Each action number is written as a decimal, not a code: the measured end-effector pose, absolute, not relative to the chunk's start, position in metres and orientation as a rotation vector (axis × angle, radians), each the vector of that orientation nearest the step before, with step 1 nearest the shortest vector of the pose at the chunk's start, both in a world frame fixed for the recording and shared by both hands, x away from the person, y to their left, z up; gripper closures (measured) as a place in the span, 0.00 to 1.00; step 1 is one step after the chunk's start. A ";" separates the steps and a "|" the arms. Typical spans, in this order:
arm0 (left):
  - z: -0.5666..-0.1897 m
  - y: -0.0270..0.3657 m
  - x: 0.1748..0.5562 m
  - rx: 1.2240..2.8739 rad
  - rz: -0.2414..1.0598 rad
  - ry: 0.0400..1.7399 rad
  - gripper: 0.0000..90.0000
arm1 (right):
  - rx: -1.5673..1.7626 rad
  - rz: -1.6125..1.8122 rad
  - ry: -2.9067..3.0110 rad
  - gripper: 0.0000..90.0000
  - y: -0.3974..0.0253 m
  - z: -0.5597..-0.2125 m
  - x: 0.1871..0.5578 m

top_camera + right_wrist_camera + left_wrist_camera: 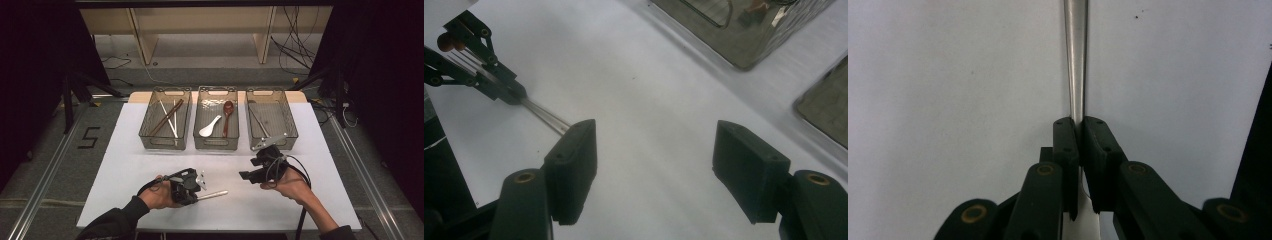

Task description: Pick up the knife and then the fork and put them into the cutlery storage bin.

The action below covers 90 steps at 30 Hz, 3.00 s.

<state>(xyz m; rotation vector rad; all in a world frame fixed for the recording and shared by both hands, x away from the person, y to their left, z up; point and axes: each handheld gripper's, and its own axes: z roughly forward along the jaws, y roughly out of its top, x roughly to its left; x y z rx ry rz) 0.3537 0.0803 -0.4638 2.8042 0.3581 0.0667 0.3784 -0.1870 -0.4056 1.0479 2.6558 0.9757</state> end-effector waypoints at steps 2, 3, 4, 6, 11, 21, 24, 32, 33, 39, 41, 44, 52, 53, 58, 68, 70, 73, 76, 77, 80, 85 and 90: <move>-0.463 0.081 0.355 2.790 0.053 0.363 0.94 | 1.045 0.979 2.655 0.39 -0.187 -0.405 0.378; -0.462 0.081 0.356 2.788 0.049 0.361 0.94 | 1.039 0.981 2.655 0.39 -0.187 -0.405 0.378; -0.461 0.081 0.356 2.782 0.052 0.363 0.94 | 1.035 0.982 2.658 0.39 -0.186 -0.405 0.378; -0.458 0.081 0.356 2.768 0.048 0.367 0.94 | 1.020 0.990 2.658 0.39 -0.185 -0.405 0.376; -0.451 0.085 0.359 2.737 0.047 0.379 0.94 | 0.951 1.006 2.680 0.39 -0.176 -0.405 0.371; -0.441 0.088 0.358 2.701 0.047 0.394 0.94 | 0.744 0.972 2.797 0.40 -0.135 -0.420 0.354; -0.437 0.087 0.357 2.684 0.044 0.391 0.94 | 0.692 1.000 2.795 0.41 -0.127 -0.421 0.350; -0.425 0.085 0.352 2.656 0.018 0.357 0.94 | 0.592 1.002 2.819 0.44 -0.110 -0.425 0.340; -0.424 0.085 0.351 2.646 0.012 0.359 0.94 | 0.573 0.992 2.821 0.45 -0.109 -0.426 0.339; -0.414 0.082 0.346 2.633 -0.001 0.322 0.94 | 0.485 0.958 2.838 0.49 -0.103 -0.430 0.338; -0.413 0.081 0.345 2.636 -0.002 0.310 0.94 | 0.478 0.959 2.835 0.51 -0.103 -0.431 0.338; -0.411 0.079 0.343 2.629 -0.017 0.305 0.93 | 0.449 0.957 2.847 0.55 -0.103 -0.430 0.337; -0.408 0.077 0.342 2.635 -0.033 0.264 0.93 | 0.377 0.930 2.872 0.65 -0.101 -0.433 0.333; -0.408 0.076 0.341 2.629 -0.037 0.265 0.93 | 0.370 0.926 2.874 0.67 -0.100 -0.433 0.333; -0.408 0.076 0.340 2.629 -0.053 0.262 0.93 | 0.322 0.900 2.880 0.77 -0.098 -0.436 0.328; -0.415 0.074 0.340 2.638 -0.082 0.277 0.91 | 0.157 0.862 2.898 0.93 -0.097 -0.438 0.322; -0.416 0.076 0.344 2.618 -0.078 0.293 0.90 | 0.191 0.920 2.907 0.97 -0.099 -0.435 0.323; -0.413 0.078 0.345 2.604 -0.089 0.306 0.89 | 0.192 0.926 2.909 0.97 -0.102 -0.434 0.325; -0.409 0.082 0.346 2.565 -0.084 0.332 0.82 | 0.209 0.907 2.902 0.97 -0.104 -0.434 0.326; -0.408 0.083 0.347 2.558 -0.065 0.340 0.80 | 0.216 0.901 2.902 0.97 -0.106 -0.433 0.327; -0.406 0.088 0.349 2.526 -0.009 0.383 0.65 | 0.244 0.900 2.886 0.97 -0.110 -0.432 0.330; -0.400 0.100 0.355 2.428 0.070 0.482 0.45 | 0.316 0.867 2.855 0.97 -0.121 -0.432 0.339; -0.395 0.116 0.361 2.272 0.116 0.579 0.33 | 0.411 0.850 2.814 0.97 -0.133 -0.429 0.348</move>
